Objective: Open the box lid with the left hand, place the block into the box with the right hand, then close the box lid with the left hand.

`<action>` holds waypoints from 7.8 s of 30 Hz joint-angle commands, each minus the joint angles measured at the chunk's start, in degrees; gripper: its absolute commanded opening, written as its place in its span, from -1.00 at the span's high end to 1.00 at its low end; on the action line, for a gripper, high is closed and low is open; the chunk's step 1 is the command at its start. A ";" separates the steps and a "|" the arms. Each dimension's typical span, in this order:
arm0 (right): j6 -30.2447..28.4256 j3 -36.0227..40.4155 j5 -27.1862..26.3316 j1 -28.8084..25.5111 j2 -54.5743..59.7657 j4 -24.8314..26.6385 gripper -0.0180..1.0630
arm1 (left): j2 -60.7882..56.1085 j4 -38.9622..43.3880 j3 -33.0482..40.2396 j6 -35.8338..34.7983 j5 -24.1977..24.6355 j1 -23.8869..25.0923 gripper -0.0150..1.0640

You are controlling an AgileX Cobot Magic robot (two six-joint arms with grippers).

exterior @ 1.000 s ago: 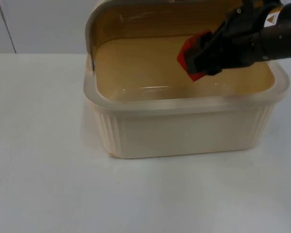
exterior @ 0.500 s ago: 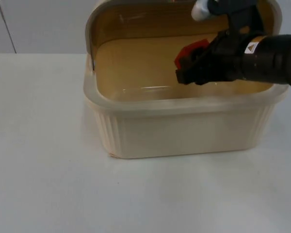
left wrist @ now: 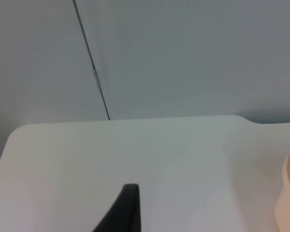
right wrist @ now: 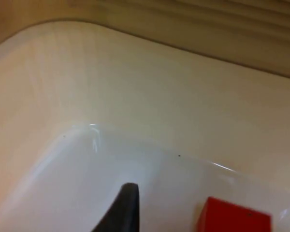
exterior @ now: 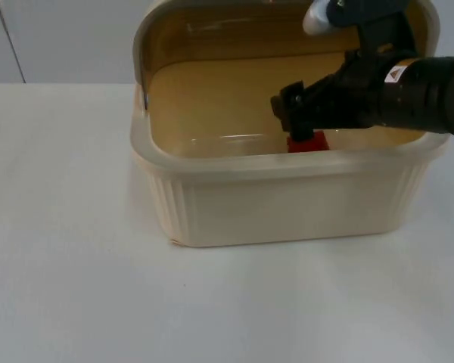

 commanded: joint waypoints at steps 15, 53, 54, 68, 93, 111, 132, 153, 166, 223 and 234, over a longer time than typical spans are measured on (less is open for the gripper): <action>1.04 0.01 26.13 0.27 -15.96 0.59 -0.77 | -0.21 -0.63 0.01 -0.16 0.04 0.23 -0.97; 15.82 -14.73 60.02 -22.71 -36.87 -13.05 -0.98 | -0.21 -1.27 0.01 -0.16 0.04 0.23 -0.97; 14.55 -14.73 60.66 -26.03 -37.40 -13.05 -0.98 | -0.21 -1.41 0.01 -0.16 0.04 0.23 -0.97; 11.44 -14.51 63.56 -41.05 -38.78 -15.26 -0.98 | -0.21 -1.62 0.01 -0.16 3.70 0.29 -0.97; 11.44 -14.51 62.71 -40.92 -38.78 -15.51 -0.98 | 0.90 0.36 -0.92 0.22 -7.86 0.29 -0.97; 11.44 -14.51 63.90 -40.92 -38.78 -16.32 -0.98 | 25.33 -20.56 -32.56 36.35 7.15 -9.29 -0.97; 11.44 -14.51 61.91 -40.92 -38.78 -16.74 -0.98 | 37.07 -12.71 -39.60 69.47 1.16 -21.93 -0.31; 11.44 -14.51 62.04 -40.92 -38.78 -16.74 -0.98 | 38.00 -34.70 -39.60 83.30 8.49 -21.68 0.98; 11.44 -14.51 62.20 -40.92 -38.78 -16.38 -0.98 | 41.74 -37.68 -39.60 86.64 2.64 -21.68 0.98; 11.44 -14.51 63.22 -40.92 -40.15 -16.23 -0.98 | 31.74 -30.18 -5.21 80.49 -12.88 -31.01 0.98; 11.95 -14.51 63.71 -40.92 -41.68 -16.34 -0.98 | 24.25 -31.32 -1.57 74.26 -11.86 -31.14 0.98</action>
